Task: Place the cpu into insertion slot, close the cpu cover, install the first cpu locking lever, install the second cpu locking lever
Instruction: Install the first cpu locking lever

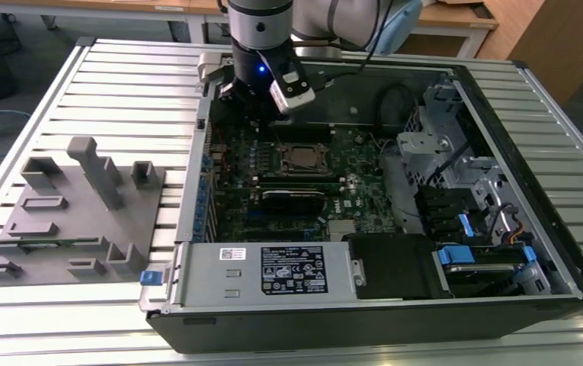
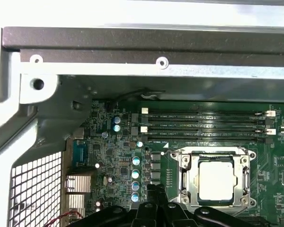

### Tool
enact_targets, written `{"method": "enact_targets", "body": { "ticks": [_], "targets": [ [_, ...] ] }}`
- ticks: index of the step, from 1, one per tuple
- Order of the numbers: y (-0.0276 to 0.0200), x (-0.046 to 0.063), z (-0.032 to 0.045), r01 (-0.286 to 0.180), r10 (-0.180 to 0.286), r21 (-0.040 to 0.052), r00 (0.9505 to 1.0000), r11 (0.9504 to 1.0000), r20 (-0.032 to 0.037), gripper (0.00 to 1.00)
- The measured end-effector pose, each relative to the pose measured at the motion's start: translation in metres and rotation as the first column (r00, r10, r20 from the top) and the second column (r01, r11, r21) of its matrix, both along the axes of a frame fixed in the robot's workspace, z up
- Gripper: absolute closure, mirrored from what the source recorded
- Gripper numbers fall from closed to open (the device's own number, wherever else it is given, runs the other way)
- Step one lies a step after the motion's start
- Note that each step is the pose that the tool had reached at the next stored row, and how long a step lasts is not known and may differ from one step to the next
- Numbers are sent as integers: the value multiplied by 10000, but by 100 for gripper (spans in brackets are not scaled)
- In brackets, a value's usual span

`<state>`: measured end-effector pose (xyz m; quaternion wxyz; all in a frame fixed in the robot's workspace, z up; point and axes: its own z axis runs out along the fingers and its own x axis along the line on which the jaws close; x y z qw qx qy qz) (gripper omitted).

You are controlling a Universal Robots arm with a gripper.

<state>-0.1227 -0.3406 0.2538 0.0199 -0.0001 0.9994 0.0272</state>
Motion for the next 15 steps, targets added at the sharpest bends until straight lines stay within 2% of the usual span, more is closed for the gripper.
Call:
{"method": "enact_targets", "body": {
  "ticks": [5,9,15],
  "targets": [
    [0,-10,1,-1,0,88,10000,10000,36,89],
    [6,-32,-2,-1,1,107,10000,9999,61,89],
    [75,-34,-11,-1,0,110,10000,9999,64,89]
  ]
}}
